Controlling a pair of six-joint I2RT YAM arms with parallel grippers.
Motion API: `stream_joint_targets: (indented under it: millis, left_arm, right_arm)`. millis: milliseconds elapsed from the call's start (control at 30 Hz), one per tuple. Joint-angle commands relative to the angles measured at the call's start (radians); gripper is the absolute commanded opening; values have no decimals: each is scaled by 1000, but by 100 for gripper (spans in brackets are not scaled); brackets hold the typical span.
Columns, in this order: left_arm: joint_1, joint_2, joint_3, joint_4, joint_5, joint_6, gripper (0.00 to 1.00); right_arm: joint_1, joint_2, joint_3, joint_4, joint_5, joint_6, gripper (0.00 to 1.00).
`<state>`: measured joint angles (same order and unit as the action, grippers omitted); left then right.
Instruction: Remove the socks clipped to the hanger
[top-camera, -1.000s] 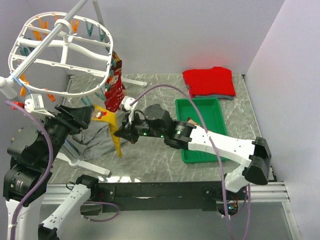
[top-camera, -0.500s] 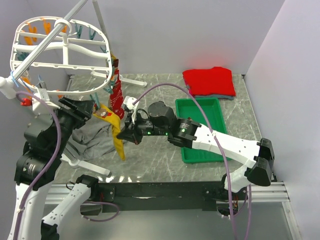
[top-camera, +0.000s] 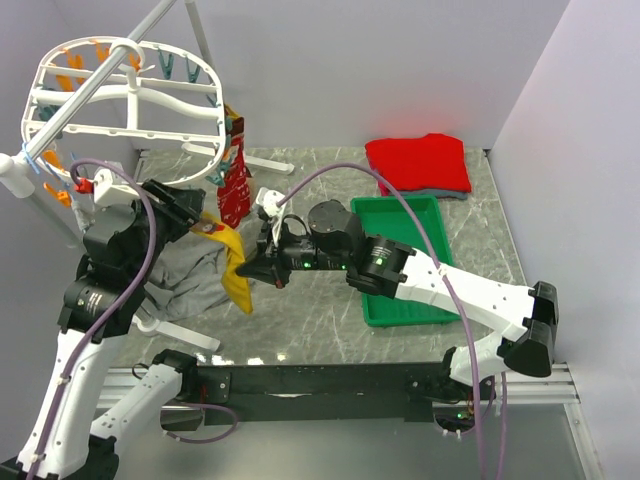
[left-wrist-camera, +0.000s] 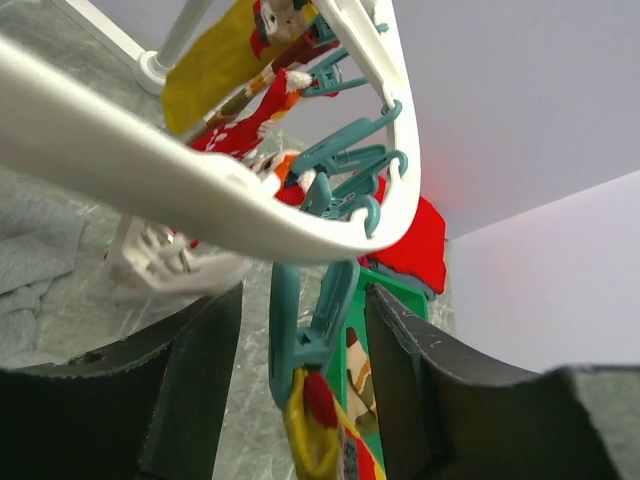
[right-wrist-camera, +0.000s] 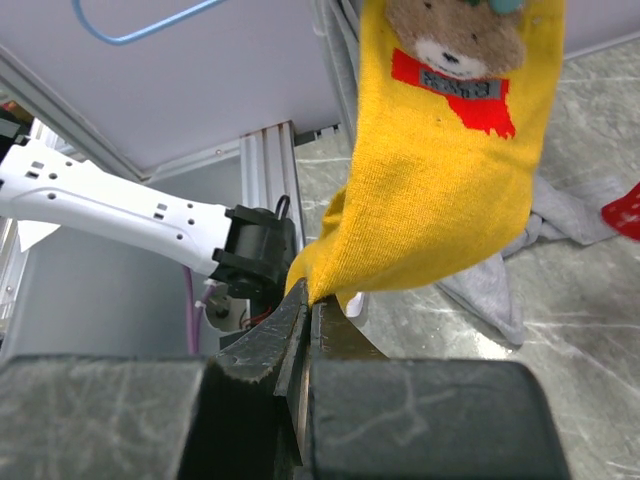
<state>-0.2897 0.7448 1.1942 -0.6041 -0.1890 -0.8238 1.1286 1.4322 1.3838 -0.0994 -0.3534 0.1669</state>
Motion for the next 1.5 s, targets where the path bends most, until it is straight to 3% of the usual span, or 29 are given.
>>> stream_joint_targets:
  millis: [0,200,300,433,567,800,933,1000,1200,1367,1467]
  left_arm:
    - [-3,-5,-5,99,-18,34,56]
    - [-2,1,-8,116,-35,58,46]
    - [-3,-1,-11,130,-21,66,36]
    - [-3,-9,-19,145,-20,74,14]
    - [-3,-13,-13,138,-17,87,2]
    - [-3,-28,-4,116,-13,103,1]
    - [-3,-32,10,101,6,123,1]
    - [-3,-35,15,93,14,127,1]
    - [-3,-61,1,102,46,133,1]
    - [-3,-81,11,90,43,144,1]
    - [-3,-99,18,84,45,158,1]
  right_arm:
    - [-1,-50,11,10,-22,3,0]
    - [11,-49,9,-3,-15,-3,0]
    - [13,-52,3,-3,-2,-3,0]
    - [16,-61,-8,-3,7,-1,0]
    - [17,-81,-34,-14,56,2,0]
    - [2,-182,-195,-52,221,25,0]
    - [-96,-332,-386,-52,277,101,0]
    - [-205,-387,-480,-69,333,132,0]
    - [-511,-521,-586,-241,540,230,0]
    - [-710,-555,-647,-284,565,298,0]
    - [-779,-552,-683,-270,536,309,16]
